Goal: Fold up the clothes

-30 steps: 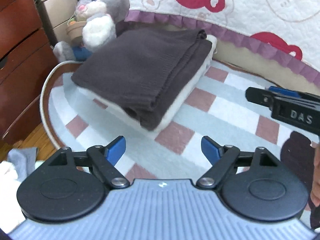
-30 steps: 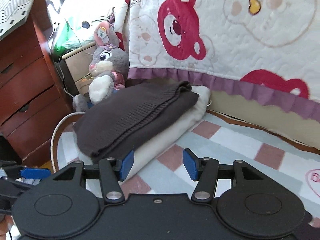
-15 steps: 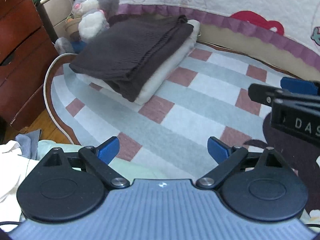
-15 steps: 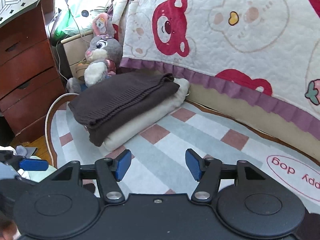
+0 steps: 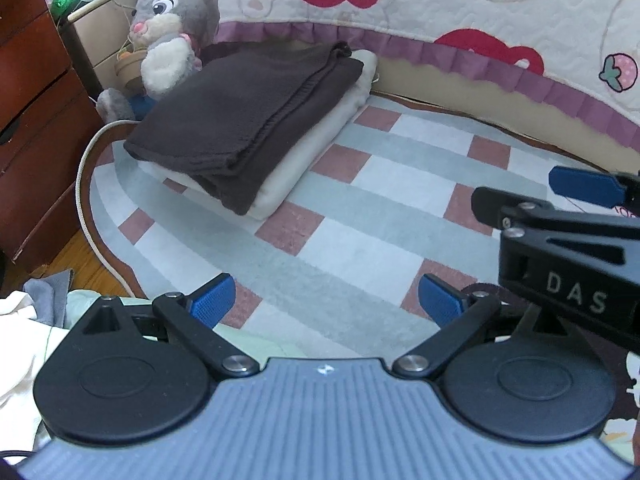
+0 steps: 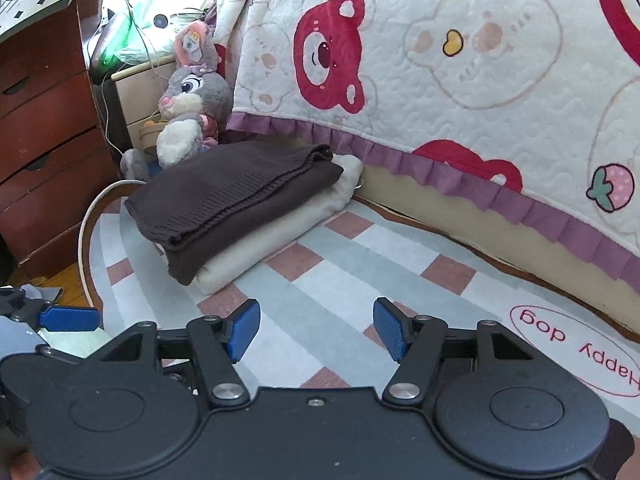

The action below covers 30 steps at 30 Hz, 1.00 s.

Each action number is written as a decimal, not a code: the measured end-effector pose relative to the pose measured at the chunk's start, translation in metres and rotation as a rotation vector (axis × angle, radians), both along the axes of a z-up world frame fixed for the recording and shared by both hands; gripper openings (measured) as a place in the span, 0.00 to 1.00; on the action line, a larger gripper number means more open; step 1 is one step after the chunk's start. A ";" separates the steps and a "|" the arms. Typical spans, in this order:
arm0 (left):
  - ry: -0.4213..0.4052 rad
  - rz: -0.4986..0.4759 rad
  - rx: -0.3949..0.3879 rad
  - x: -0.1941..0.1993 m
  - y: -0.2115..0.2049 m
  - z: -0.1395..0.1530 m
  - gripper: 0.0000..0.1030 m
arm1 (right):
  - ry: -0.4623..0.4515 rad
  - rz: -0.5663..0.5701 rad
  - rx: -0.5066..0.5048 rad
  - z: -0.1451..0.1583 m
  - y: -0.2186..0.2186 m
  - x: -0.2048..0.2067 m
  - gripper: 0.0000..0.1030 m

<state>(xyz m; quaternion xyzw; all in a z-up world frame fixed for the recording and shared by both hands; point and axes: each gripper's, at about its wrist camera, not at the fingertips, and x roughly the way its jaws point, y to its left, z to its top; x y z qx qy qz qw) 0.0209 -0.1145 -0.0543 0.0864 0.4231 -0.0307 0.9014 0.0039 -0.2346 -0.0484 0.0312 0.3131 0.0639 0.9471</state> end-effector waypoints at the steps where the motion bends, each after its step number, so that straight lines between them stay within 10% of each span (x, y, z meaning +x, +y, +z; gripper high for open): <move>1: -0.004 0.001 -0.001 0.000 0.000 0.001 0.97 | 0.001 -0.002 0.001 0.000 0.000 0.000 0.66; 30: 0.029 0.028 -0.022 -0.001 0.002 -0.001 1.00 | 0.022 -0.029 0.002 0.003 -0.005 -0.006 0.66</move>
